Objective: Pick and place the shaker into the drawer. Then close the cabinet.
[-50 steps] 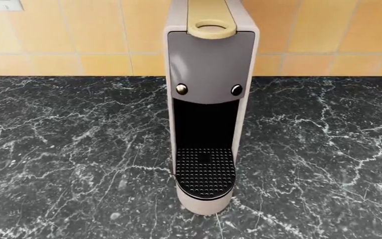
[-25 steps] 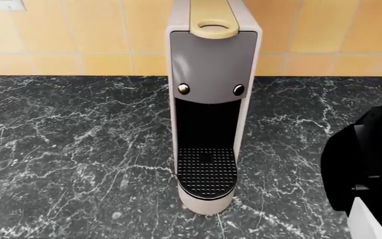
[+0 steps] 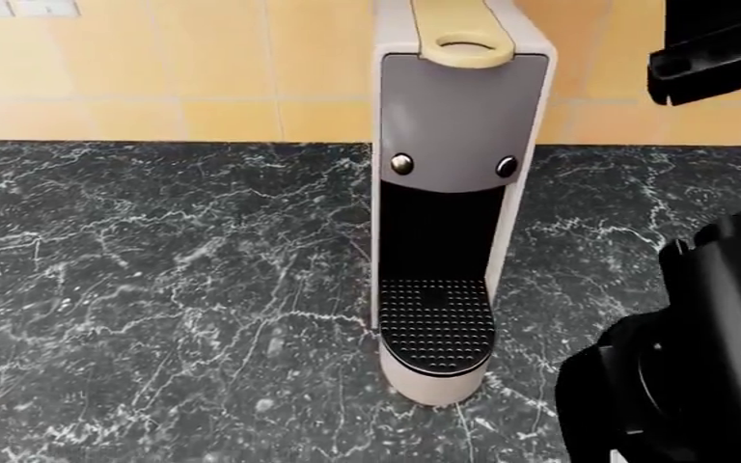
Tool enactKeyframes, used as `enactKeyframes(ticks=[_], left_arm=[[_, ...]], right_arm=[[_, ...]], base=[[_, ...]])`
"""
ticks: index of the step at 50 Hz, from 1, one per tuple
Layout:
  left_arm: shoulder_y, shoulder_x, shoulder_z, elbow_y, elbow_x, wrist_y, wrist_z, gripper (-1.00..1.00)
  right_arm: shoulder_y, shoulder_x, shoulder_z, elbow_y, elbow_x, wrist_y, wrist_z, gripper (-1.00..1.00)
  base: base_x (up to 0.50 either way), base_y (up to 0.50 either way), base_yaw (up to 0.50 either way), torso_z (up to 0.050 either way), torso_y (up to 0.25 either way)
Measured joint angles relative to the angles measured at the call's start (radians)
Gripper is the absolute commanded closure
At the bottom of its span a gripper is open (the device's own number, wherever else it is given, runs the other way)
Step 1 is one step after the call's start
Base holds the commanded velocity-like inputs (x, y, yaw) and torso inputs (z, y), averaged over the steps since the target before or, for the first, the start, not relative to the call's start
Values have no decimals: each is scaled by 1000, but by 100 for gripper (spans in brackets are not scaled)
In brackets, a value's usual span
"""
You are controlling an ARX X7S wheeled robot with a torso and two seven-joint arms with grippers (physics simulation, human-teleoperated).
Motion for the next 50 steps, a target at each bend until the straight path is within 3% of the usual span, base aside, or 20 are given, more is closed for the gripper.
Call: enactKeyframes(ticks=[8, 11, 19, 25, 31, 50], left_arm=[[-12, 189, -154, -11, 5, 33, 6, -100], [19, 221, -174, -19, 13, 43, 6, -100], [78, 221, -168, -30, 23, 62, 5, -100], [253, 146, -15, -33, 16, 68, 4, -100], [346, 103, 72, -34, 9, 67, -1, -100], [443, 52, 167, -39, -3, 73, -13, -100]], right_arm=[[-23, -11, -8, 1, -15, 3, -2, -100], [-5, -20, -10, -8, -20, 0, -8, -100], [10, -33, -21, -11, -36, -4, -15, -100], [58, -29, -15, -33, -29, -10, -29, -100], [87, -27, -11, -45, -24, -14, -37, -100], [120, -25, -9, -57, -21, -18, -45, -100]], base=[[-9, 500, 0, 0, -14], [-9, 500, 0, 0, -11], [-6, 500, 0, 0, -12], [-4, 500, 0, 0, 0], [-4, 500, 0, 0, 0], [-4, 500, 0, 0, 0]])
